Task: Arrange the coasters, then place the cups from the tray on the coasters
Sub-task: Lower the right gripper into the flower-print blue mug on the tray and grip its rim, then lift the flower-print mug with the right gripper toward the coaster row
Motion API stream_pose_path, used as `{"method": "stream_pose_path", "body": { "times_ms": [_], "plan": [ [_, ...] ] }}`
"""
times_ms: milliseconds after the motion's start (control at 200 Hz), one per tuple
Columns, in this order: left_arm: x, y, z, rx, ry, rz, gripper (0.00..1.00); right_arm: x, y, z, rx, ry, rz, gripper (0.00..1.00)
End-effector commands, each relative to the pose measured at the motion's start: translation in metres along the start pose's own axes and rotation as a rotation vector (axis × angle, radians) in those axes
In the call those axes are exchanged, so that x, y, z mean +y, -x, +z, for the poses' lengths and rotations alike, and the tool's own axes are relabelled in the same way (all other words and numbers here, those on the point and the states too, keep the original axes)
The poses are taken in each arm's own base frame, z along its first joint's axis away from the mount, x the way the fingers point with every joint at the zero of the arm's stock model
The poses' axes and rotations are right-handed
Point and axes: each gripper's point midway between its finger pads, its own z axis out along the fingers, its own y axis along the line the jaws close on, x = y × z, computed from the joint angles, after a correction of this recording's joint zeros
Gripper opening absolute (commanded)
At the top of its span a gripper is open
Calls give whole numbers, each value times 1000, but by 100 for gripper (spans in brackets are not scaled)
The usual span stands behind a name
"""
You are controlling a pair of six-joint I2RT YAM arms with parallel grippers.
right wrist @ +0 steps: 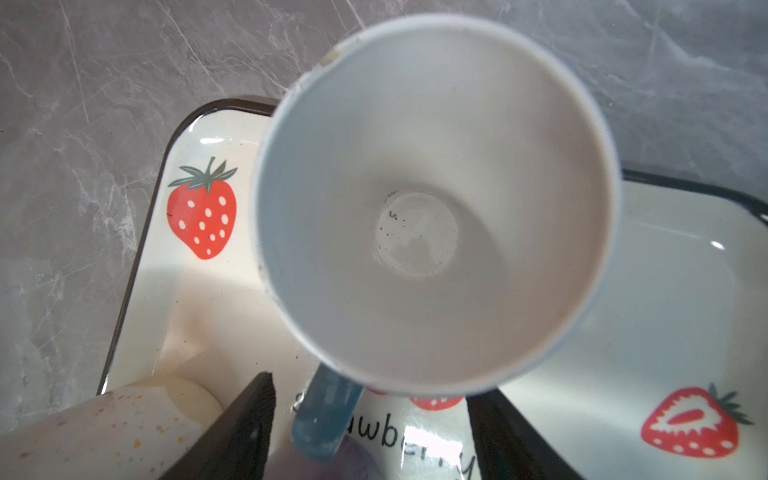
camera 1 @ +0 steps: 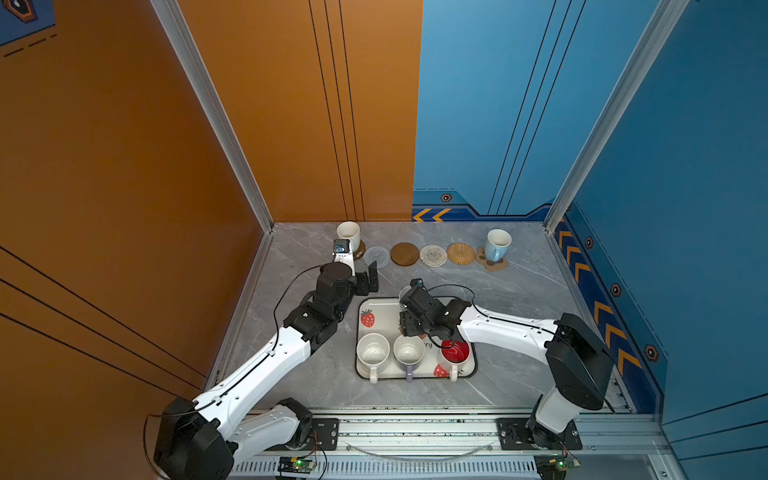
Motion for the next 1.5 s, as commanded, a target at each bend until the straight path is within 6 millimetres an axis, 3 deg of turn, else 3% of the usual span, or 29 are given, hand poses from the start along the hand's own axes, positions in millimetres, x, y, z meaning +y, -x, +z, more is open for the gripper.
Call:
{"method": "stream_pose_path", "body": {
  "times_ms": [0, 346, 666, 891, 1152, 1492],
  "plan": [
    [0, -4, 4, 1, -14, -20, 99, 1, 7, 5, -4, 5, 39, 66],
    [-5, -7, 14, 23, -37, -29, 99, -12, 10, 13, -9, -43, 50, 55],
    [-7, -12, 19, 42, -38, -24, 99, -13, 12, 18, -7, -52, 40, 47],
    [-7, -14, 21, 50, -37, -25, 98, -12, 14, 17, -9, -53, 29, 30],
    [-7, -12, 21, 51, -38, -30, 98, -14, 19, 10, -24, -91, -12, 0],
    [-4, -11, 19, 44, -23, -45, 98, -19, 32, -9, -69, -130, -68, 0]
  ]
}}
